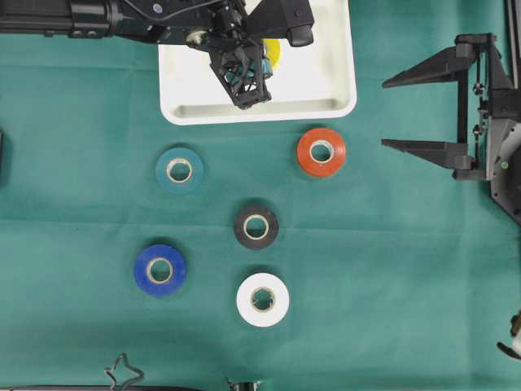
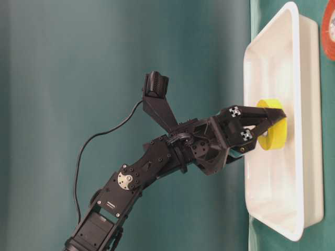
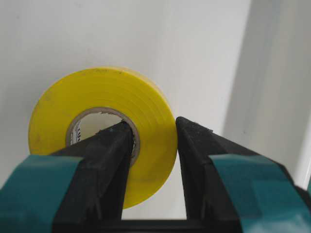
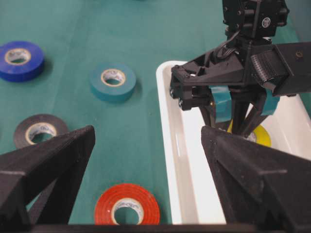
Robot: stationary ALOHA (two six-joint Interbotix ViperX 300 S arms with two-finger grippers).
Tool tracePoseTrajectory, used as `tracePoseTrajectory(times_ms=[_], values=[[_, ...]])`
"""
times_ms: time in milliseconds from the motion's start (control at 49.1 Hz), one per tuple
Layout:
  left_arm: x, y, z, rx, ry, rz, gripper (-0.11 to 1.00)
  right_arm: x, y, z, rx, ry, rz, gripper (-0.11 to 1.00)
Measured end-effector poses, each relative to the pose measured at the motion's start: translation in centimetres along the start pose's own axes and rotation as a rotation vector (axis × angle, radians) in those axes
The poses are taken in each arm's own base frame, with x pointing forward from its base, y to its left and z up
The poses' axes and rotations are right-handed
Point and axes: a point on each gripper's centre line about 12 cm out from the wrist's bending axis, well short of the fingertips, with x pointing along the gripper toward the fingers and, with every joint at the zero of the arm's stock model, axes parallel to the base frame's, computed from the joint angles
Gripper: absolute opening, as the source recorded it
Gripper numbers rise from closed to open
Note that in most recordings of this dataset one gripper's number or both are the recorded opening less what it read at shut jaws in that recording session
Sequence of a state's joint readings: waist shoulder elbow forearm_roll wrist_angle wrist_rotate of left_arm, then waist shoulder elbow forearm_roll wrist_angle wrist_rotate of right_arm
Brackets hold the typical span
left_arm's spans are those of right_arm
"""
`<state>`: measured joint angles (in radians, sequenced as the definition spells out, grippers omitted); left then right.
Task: Pick up the tape from a random location and place it into the white case.
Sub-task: 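Lower the yellow roll into the tray and open the left gripper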
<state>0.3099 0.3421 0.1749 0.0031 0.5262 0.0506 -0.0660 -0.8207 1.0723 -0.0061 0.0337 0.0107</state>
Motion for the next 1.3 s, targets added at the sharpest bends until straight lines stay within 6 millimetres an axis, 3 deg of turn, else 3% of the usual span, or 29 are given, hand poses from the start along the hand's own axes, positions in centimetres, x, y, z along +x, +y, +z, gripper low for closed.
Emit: tracePoseTrajectory(times_ms=[224, 305, 692, 815, 1059, 1303], values=[[0.0, 0.1, -0.2, 0.008, 0.011, -0.001, 0.89, 0.0, 0.0, 0.0, 0.000, 0.002, 0.000, 0.91], [0.0, 0.1, -0.2, 0.017, 0.009, -0.001, 0.99, 0.0, 0.0, 0.0, 0.000, 0.003, 0.000, 0.91], [-0.7, 0.1, -0.1, 0.020, 0.017, 0.000, 0.98, 0.1, 0.0, -0.1, 0.000, 0.005, 0.000, 0.91], [-3.0, -0.5, 0.7, 0.029, -0.002, -0.007, 0.98, 0.0, 0.0, 0.0, 0.000, 0.003, 0.000, 0.91], [-9.5, -1.4, 3.3, 0.048, -0.081, -0.014, 0.98, 0.0, 0.0, 0.0, 0.000, 0.003, 0.000, 0.91], [-12.8, -1.4, 4.6, 0.051, -0.095, -0.015, 0.98, 0.0, 0.0, -0.1, 0.002, 0.011, 0.000, 0.91]])
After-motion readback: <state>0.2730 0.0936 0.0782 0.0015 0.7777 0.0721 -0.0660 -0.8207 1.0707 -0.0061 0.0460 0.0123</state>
